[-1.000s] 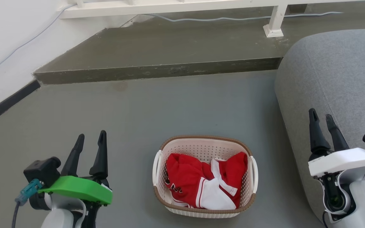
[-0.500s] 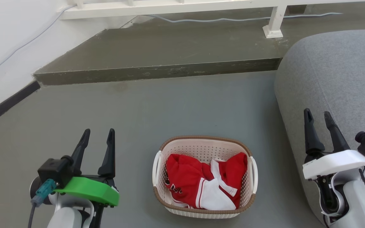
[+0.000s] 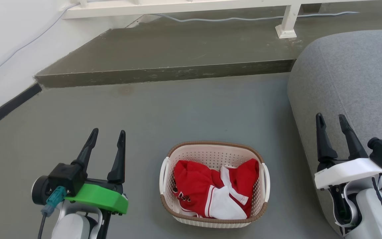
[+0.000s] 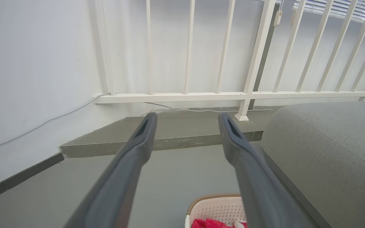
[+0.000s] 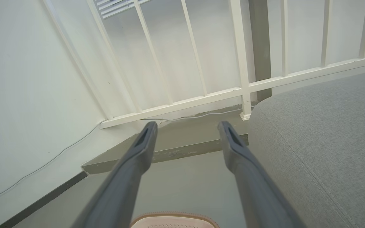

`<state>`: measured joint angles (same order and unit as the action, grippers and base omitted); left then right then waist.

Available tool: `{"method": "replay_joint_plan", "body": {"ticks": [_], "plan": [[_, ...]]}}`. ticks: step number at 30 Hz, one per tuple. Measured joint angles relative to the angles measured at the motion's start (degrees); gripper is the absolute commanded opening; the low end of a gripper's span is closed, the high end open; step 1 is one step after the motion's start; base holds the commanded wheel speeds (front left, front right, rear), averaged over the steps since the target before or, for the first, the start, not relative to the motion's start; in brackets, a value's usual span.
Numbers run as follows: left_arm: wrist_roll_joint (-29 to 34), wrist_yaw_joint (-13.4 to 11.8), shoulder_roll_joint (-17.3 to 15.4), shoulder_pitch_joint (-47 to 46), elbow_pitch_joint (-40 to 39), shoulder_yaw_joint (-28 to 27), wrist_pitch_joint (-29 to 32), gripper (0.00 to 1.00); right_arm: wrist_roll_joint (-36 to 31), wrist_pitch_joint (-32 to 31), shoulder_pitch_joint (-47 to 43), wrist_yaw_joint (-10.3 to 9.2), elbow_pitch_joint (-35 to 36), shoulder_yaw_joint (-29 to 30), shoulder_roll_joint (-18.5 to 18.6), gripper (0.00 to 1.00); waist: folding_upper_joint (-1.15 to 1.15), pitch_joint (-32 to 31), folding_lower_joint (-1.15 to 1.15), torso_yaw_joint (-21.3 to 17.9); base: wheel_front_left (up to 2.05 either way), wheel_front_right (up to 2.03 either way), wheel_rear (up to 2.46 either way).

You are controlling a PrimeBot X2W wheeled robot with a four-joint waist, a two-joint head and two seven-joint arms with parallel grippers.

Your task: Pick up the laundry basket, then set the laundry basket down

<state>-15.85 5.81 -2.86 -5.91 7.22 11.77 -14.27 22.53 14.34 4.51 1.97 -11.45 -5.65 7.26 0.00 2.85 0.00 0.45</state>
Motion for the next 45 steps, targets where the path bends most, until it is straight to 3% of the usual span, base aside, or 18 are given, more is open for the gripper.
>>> {"method": "replay_joint_plan", "body": {"ticks": [18, 45], "plan": [[-0.01, 0.47, 0.15, -0.04, -0.33, -0.26, 0.0, 1.0, -0.88, 0.0, 0.03, 0.66, -0.08, 1.69, -1.05, 1.0, 0.0, 2.44, 0.0, -0.21, 0.0, 0.0, 0.0], [-0.09, 1.02, 0.41, -9.3, 5.15, 1.74, -0.16, 1.0, -0.88, 0.09, 6.45, 2.05, 2.07, 4.17, -2.11, 1.0, 0.0, 17.41, 0.0, -2.47, 0.0, 0.0, 0.0]]}}
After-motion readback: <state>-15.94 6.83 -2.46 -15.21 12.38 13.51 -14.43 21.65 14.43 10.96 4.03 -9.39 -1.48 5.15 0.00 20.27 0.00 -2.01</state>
